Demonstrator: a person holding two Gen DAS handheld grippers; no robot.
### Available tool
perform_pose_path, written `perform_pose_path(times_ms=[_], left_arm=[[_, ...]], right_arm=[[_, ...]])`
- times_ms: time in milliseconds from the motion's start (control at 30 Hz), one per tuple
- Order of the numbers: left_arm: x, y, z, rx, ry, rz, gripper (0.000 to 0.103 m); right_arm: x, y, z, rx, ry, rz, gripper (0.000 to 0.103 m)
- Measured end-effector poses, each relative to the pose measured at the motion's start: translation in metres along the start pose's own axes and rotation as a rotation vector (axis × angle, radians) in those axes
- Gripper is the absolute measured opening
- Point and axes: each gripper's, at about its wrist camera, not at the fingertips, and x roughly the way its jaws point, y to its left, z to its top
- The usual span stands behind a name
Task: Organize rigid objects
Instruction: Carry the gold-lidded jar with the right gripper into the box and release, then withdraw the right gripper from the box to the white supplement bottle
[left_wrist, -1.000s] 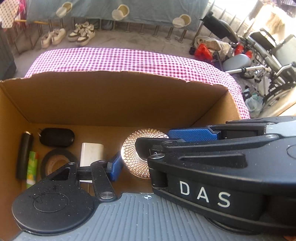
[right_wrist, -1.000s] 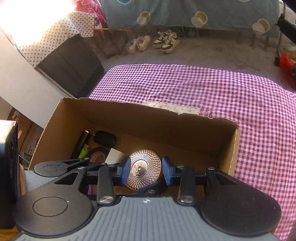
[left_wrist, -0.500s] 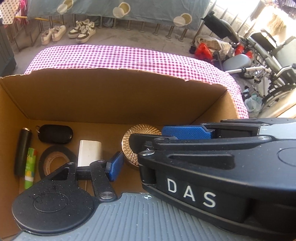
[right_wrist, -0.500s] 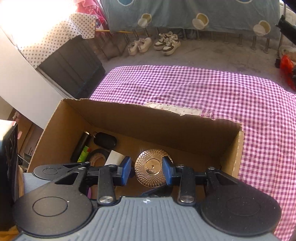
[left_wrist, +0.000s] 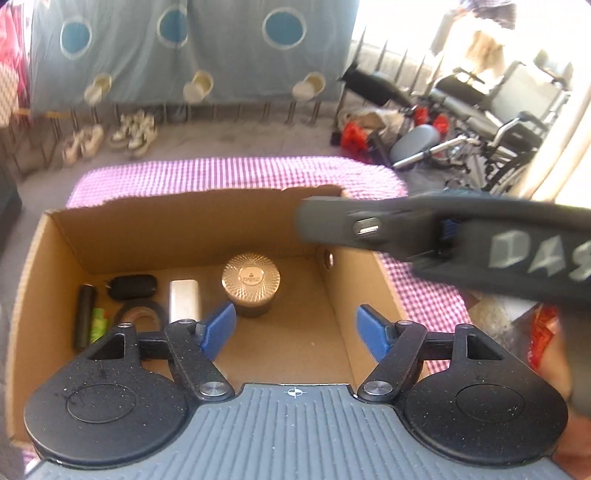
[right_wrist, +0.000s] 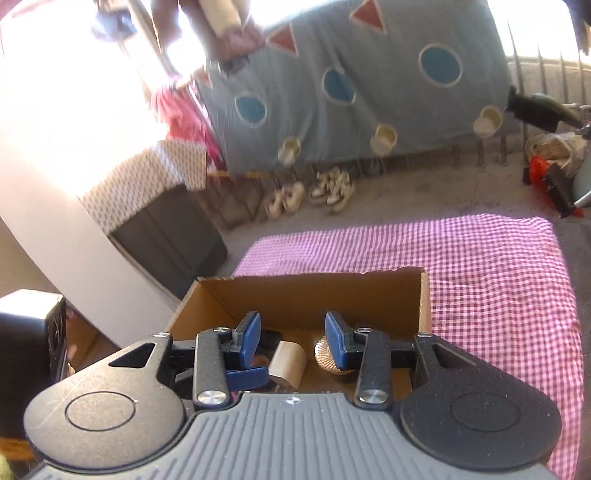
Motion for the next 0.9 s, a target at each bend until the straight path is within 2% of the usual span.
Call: perform_pose_path(times_ms=[167,300,367,500,600,633,667,700,900], left_arm=[[-0.048,0.007,-0.029,0.025,-0.035,-0.059,0.076],[-0.080,0.017,-0.060,0.060,-0.065,-0.081,0.079],[-0.091,0.023,-0.076,0.066,-0.082,-0.087,0.081],[-0.108,0.038,-0.098,0.060,-0.115,-0.040,0.082],[-0.121,0.050,-0.112,0.064,-0.151,0.000,0.087],[-0.124,0.055,-0.117,0.059,-0.160,0.012,0.089],[-0.126,0.060,-0.120,0.053,-0.172,0.024,0.090],[-0.128,0.065,-0.124,0.048,-0.183,0.035,0.090],[-0.118,0.088,-0.138,0.026,-0.189,0.120,0.090]], right_arm=[[-0.071,0.002,-0.040,0.106,-0.138,0.059,0.043],[-0.105,0.014,-0.078,0.120,-0.182,0.064,0.043],[-0.111,0.020,-0.097,0.124,-0.173,0.061,0.043],[-0.111,0.029,-0.129,0.149,-0.127,0.078,0.043],[-0.101,0.036,-0.145,0.180,-0.087,0.106,0.044],[-0.097,0.038,-0.151,0.189,-0.073,0.114,0.049],[-0.094,0.040,-0.155,0.198,-0.061,0.123,0.064],[-0.088,0.042,-0.156,0.199,-0.051,0.133,0.068],[-0.061,0.069,-0.151,0.165,0.017,0.167,0.068]])
